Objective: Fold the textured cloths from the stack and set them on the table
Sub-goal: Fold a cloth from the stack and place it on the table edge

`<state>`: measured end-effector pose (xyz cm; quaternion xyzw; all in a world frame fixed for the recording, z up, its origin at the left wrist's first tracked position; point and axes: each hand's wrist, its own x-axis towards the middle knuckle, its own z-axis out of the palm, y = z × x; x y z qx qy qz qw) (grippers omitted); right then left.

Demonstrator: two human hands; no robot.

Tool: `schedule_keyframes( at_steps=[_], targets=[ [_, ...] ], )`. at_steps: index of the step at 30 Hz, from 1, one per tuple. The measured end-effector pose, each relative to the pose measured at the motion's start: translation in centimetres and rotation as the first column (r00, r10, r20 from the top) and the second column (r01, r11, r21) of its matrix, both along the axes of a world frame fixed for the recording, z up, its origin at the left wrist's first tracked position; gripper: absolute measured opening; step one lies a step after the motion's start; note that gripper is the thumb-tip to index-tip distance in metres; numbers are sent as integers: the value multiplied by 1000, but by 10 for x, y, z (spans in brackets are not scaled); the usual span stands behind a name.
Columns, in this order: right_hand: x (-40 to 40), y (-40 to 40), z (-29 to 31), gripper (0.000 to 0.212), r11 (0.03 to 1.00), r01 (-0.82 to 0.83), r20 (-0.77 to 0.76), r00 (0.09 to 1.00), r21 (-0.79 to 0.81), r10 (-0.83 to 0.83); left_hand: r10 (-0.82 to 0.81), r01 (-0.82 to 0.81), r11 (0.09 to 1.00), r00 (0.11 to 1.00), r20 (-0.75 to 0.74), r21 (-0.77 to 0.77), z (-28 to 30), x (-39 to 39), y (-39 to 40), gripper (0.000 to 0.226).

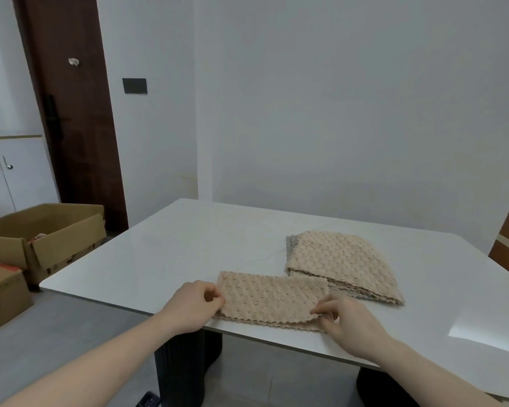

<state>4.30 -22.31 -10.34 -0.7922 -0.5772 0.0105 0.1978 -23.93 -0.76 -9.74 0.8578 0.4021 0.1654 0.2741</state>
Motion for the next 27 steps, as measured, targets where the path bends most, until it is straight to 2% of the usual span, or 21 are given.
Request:
schedule_keyframes(
  at_steps=[3, 5, 7, 9, 11, 14, 19, 21, 23, 25, 27],
  targets=[
    [-4, -5, -6, 29, 999, 0, -68, 998, -33, -3, 25, -17, 995, 996, -87, 98, 6, 5, -11, 19],
    [-4, -3, -5, 25, 998, 48, -145, 989, 38, -42, 42, -28, 979, 997, -65, 204, 12, 15, -18, 16],
    [1, 4, -4, 17, 978, 153, -208, 971, 143, -122, -11, 16, 971, 1000, -21, 240, 15, 31, -25, 20],
    [8, 13, -8, 16, 940, 274, -253, 942, 203, -220, -125, 132, 963, 991, -44, 237, 12, 51, -33, 34],
    [15, 23, -18, 29, 907, 367, -308, 904, 205, -296, -201, 220, 940, 975, -99, 262, 7, 72, -41, 49],
    [17, 31, -35, 51, 878, 453, -320, 864, 158, -388, -213, 246, 942, 964, -161, 228, -3, 101, -49, 67],
    [14, 39, -41, 58, 859, 505, -243, 846, 78, -475, -182, 275, 937, 910, -373, 214, -37, 118, -51, 84],
    [12, 41, -40, 55, 862, 502, -206, 854, 79, -478, -202, 275, 946, 914, -352, 171, -35, 118, -47, 83],
    [10, 39, -39, 50, 871, 486, -175, 866, 70, -469, -211, 244, 962, 949, -235, 122, -23, 112, -37, 76],
    [11, 37, -38, 43, 876, 478, -192, 868, 69, -458, -117, 131, 976, 989, -89, 176, -14, 101, -16, 67],
    [12, 35, -35, 29, 874, 478, -253, 859, 87, -445, 22, -10, 968, 999, -44, 250, -12, 82, 13, 61]
  ],
)
